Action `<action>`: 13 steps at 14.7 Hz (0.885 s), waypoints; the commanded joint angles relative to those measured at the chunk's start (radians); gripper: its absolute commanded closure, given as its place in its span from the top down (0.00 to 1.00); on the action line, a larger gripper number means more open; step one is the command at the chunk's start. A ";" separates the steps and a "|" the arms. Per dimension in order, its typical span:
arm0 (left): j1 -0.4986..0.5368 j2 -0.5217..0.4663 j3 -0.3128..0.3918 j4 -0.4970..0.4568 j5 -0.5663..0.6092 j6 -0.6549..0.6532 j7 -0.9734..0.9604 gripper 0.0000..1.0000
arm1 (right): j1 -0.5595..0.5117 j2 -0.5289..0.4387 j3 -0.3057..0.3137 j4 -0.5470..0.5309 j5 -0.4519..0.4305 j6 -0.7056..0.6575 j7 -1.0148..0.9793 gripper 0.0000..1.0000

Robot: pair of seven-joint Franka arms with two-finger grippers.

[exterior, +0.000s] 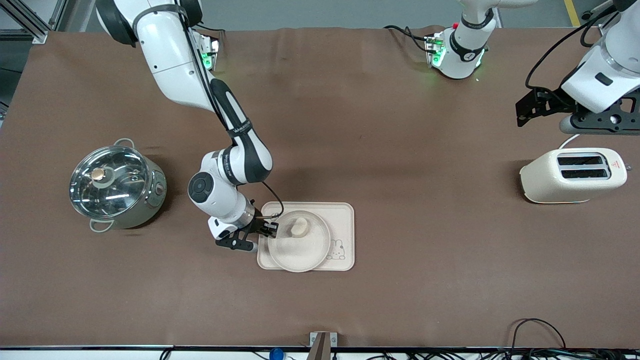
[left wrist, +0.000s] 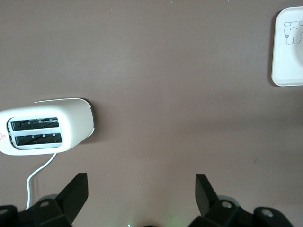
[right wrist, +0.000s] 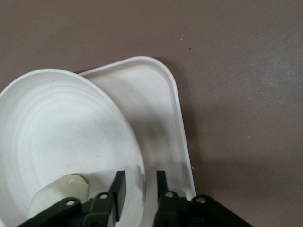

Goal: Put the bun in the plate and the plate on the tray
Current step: 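Open the right gripper and draw it back from the plate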

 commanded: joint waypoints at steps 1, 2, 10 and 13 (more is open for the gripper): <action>0.008 -0.015 -0.006 0.003 -0.001 -0.004 -0.001 1.00 | -0.020 -0.062 -0.011 0.003 0.010 -0.134 -0.013 1.00; 0.006 -0.016 -0.006 0.005 -0.001 -0.006 -0.001 1.00 | -0.030 -0.093 -0.037 0.004 0.007 -0.185 -0.019 1.00; 0.003 -0.021 -0.007 0.035 -0.004 -0.030 0.001 1.00 | -0.023 -0.372 -0.339 0.021 -0.328 -0.695 -0.289 1.00; 0.005 -0.021 -0.009 0.035 -0.004 -0.042 0.013 1.00 | -0.069 -0.545 -0.344 0.001 -0.443 -0.867 -0.338 1.00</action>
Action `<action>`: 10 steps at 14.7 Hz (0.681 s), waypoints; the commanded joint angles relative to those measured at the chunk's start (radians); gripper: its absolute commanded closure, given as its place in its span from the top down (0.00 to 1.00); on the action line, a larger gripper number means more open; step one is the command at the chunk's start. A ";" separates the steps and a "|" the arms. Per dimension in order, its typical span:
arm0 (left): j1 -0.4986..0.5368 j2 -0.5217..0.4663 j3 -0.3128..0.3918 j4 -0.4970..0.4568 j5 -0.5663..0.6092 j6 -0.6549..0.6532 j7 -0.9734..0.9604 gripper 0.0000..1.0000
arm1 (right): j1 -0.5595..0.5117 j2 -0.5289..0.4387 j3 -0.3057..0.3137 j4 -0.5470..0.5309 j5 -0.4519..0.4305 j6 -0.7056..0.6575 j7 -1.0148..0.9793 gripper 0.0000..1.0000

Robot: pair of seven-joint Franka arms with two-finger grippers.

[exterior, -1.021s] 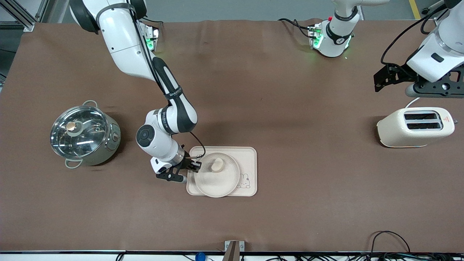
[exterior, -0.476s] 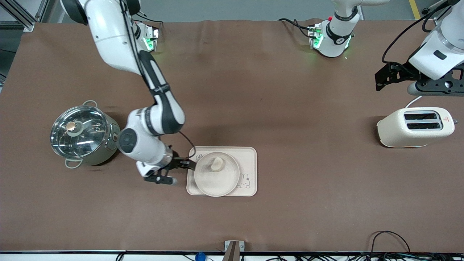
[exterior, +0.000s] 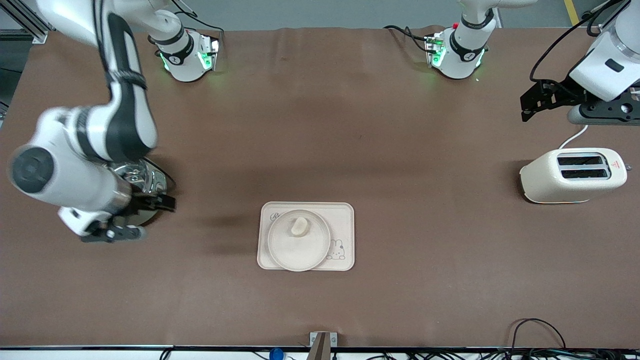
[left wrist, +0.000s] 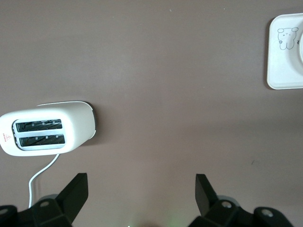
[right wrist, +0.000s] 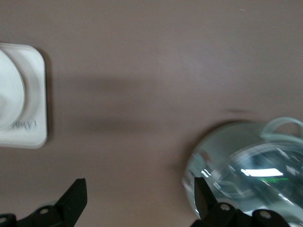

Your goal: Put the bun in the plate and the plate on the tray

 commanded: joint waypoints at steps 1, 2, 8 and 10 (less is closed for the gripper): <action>0.006 -0.005 -0.007 0.012 -0.004 -0.027 0.011 1.00 | -0.068 -0.178 0.020 -0.052 -0.057 -0.130 -0.025 1.00; 0.006 -0.005 -0.007 0.012 -0.004 -0.027 0.011 1.00 | -0.098 -0.209 0.023 -0.055 -0.063 -0.154 -0.027 1.00; 0.006 -0.005 -0.007 0.012 -0.004 -0.027 0.013 1.00 | -0.520 -0.437 0.380 -0.105 -0.173 -0.268 -0.027 1.00; 0.004 -0.005 -0.007 0.018 -0.001 -0.027 0.013 1.00 | -0.517 -0.494 0.382 -0.139 -0.210 -0.270 -0.027 1.00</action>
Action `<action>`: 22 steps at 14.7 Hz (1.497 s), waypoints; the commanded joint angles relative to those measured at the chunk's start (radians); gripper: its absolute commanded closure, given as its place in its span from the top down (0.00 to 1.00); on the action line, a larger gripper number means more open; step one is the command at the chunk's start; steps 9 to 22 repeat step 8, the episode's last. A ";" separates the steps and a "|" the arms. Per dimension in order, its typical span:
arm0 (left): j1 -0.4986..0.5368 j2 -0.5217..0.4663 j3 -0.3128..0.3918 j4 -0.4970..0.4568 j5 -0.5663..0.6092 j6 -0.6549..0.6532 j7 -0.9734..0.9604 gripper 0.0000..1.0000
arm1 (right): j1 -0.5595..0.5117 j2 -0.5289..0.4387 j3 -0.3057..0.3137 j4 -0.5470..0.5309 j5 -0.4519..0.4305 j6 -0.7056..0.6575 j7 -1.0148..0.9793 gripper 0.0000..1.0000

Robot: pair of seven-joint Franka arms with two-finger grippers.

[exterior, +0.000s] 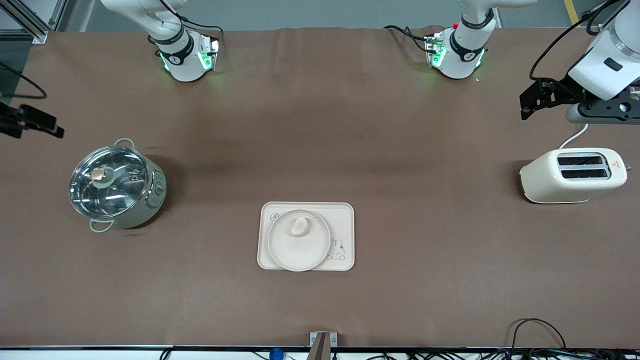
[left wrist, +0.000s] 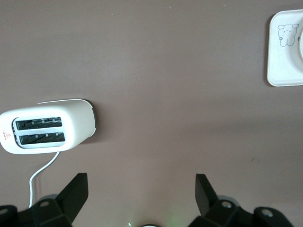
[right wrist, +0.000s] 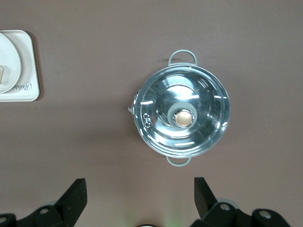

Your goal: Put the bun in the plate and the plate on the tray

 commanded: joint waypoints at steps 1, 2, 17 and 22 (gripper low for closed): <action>0.004 -0.004 -0.005 0.029 -0.002 -0.019 0.011 1.00 | -0.011 -0.101 0.037 -0.091 -0.057 0.018 -0.001 1.00; 0.004 -0.004 -0.005 0.031 -0.002 -0.019 0.011 1.00 | -0.004 -0.104 0.039 -0.087 -0.069 0.018 0.001 1.00; 0.004 -0.005 -0.007 0.031 -0.004 -0.019 0.011 1.00 | 0.024 -0.094 0.037 -0.062 -0.114 0.029 0.036 1.00; 0.004 -0.005 -0.007 0.031 -0.004 -0.019 0.011 1.00 | 0.024 -0.094 0.037 -0.062 -0.114 0.029 0.036 1.00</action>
